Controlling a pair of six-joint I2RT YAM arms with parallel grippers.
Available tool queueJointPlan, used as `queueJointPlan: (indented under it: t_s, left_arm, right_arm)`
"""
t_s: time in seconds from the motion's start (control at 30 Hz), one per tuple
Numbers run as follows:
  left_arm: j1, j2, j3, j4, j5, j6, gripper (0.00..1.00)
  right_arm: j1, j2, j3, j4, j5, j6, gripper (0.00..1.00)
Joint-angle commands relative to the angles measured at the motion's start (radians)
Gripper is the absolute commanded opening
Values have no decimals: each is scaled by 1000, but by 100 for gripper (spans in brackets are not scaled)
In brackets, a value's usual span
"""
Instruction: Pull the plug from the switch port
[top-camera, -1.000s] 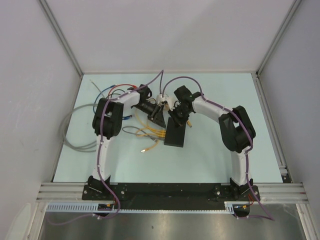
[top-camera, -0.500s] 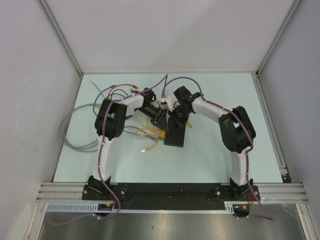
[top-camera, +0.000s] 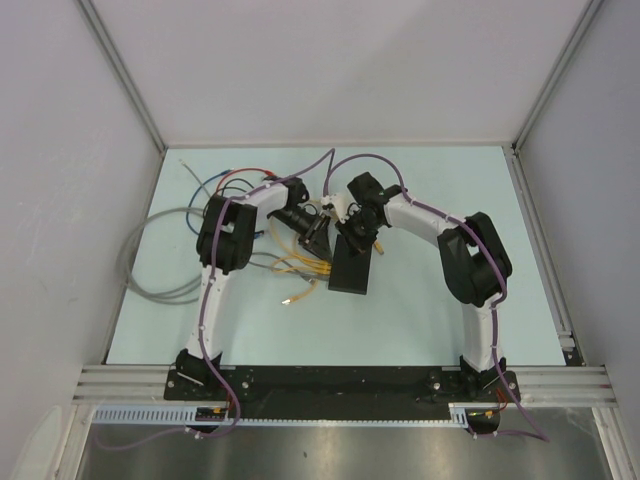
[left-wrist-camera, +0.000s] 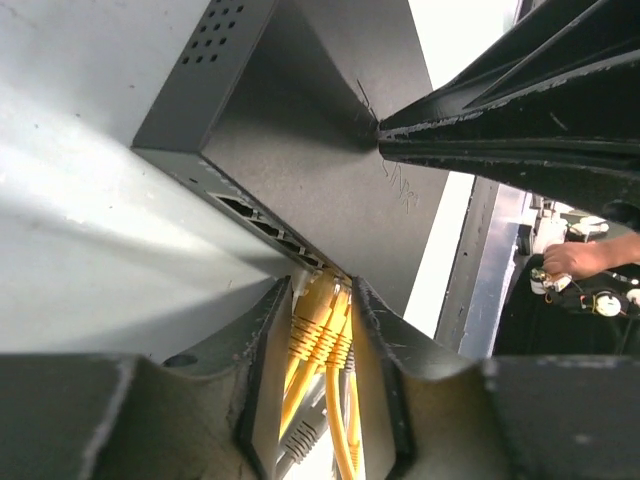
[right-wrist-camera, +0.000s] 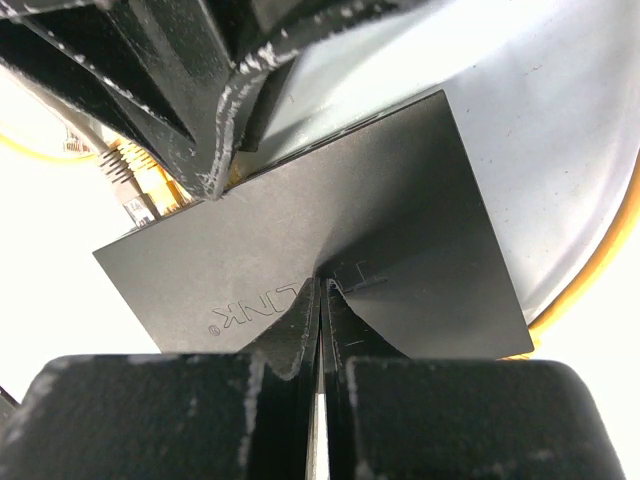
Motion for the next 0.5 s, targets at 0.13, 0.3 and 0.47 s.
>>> queueJointPlan:
  t_s: [0.13, 0.3, 0.47]
  left_arm:
    - [-1, 21, 4, -16, -46, 56, 30]
    - [-14, 13, -11, 18, -66, 19, 26]
    - [-29, 35, -2, 34, -60, -64, 20]
  right_arm:
    - [10, 74, -77, -90, 96, -37, 0]
    - [11, 74, -77, -87, 96, -35, 0]
    - [13, 76, -77, -82, 96, -35, 0]
